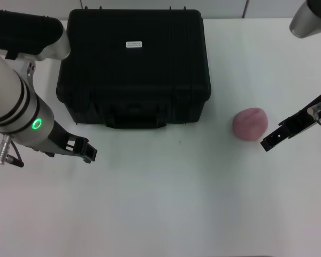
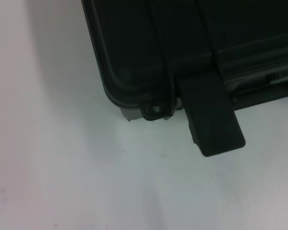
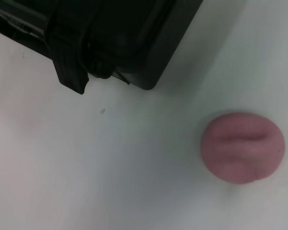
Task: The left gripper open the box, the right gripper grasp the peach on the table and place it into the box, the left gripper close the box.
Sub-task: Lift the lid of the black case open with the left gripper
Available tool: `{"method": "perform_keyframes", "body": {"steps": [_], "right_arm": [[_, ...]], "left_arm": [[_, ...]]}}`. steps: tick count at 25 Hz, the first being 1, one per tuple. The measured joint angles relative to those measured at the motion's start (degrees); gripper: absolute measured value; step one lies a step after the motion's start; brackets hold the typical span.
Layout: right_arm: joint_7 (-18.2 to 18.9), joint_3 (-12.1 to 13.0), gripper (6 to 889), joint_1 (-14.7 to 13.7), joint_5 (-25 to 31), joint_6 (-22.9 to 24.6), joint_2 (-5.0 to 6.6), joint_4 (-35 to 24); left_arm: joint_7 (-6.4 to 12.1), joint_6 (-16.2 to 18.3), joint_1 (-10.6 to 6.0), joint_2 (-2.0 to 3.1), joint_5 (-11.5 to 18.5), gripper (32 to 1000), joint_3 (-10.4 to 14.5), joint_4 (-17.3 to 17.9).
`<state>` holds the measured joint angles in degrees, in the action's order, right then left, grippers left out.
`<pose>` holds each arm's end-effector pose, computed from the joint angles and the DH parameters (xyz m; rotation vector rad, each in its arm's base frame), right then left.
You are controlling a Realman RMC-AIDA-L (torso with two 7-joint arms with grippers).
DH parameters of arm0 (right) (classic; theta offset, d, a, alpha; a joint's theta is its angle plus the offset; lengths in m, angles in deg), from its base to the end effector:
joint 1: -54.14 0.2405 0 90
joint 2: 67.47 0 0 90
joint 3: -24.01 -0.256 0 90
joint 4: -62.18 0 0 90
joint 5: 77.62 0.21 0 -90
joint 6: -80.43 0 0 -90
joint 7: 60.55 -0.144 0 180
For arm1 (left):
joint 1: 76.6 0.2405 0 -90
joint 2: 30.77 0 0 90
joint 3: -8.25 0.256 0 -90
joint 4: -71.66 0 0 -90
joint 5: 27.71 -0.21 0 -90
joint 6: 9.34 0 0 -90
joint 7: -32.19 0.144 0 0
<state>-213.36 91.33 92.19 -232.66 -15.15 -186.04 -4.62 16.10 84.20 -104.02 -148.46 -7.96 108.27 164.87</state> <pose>0.2230 0.3553 0.0187 -2.4046 1.3717 -0.5802 -0.1732 0.3115 -0.0104 -2.0200 -1.4055 0.5354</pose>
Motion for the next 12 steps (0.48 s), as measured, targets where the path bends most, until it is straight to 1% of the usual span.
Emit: {"method": "perform_keyframes", "body": {"steps": [12], "right_arm": [[0.1, 0.0, 816, 0.0, 0.0, -0.1, 0.0, -0.1]], "left_arm": [[0.0, 0.1, 0.0, 0.0, 0.0, 790, 0.0, 0.0]]}}
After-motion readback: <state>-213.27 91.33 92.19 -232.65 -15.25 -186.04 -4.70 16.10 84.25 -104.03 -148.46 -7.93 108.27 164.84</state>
